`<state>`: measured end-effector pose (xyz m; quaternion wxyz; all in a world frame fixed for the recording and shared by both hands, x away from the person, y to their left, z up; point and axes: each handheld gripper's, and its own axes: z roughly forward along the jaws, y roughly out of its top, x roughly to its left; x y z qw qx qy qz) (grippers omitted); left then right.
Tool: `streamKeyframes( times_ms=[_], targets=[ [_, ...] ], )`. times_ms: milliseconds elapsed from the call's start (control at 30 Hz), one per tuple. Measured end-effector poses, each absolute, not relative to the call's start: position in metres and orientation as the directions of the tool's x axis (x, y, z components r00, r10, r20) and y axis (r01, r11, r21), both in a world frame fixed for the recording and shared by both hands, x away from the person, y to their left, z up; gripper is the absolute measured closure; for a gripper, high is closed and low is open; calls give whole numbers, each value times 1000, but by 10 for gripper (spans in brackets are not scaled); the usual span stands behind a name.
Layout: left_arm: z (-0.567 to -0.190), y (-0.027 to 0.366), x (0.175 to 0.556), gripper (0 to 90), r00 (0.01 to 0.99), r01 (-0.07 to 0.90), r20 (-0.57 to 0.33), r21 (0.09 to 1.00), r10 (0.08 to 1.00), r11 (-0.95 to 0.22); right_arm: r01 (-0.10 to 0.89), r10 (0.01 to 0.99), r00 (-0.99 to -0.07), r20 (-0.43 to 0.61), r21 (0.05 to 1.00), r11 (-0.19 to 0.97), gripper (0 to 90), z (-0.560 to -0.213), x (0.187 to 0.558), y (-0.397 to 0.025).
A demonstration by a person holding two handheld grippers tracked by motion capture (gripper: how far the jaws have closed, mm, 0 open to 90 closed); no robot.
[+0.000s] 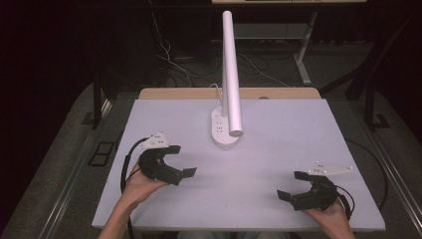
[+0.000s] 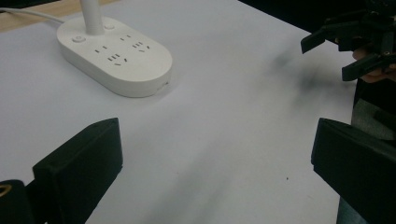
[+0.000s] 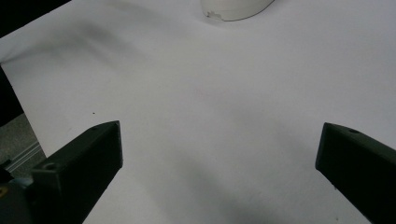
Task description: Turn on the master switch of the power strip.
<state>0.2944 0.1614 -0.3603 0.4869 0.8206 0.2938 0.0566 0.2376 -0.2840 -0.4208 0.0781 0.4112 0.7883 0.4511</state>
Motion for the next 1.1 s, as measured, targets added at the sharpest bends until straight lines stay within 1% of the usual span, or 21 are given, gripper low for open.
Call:
streamKeyframes(
  times_ms=[1000, 1100],
  targets=[
    [-341, 146, 345, 36, 843, 419, -146, 783, 518, -460, 579, 717, -651, 249, 774, 257, 1, -422, 238, -284],
    [-339, 145, 351, 38, 839, 427, -153, 779, 521, -459, 586, 718, -647, 256, 770, 253, 1, -422, 237, -284]
  ],
)
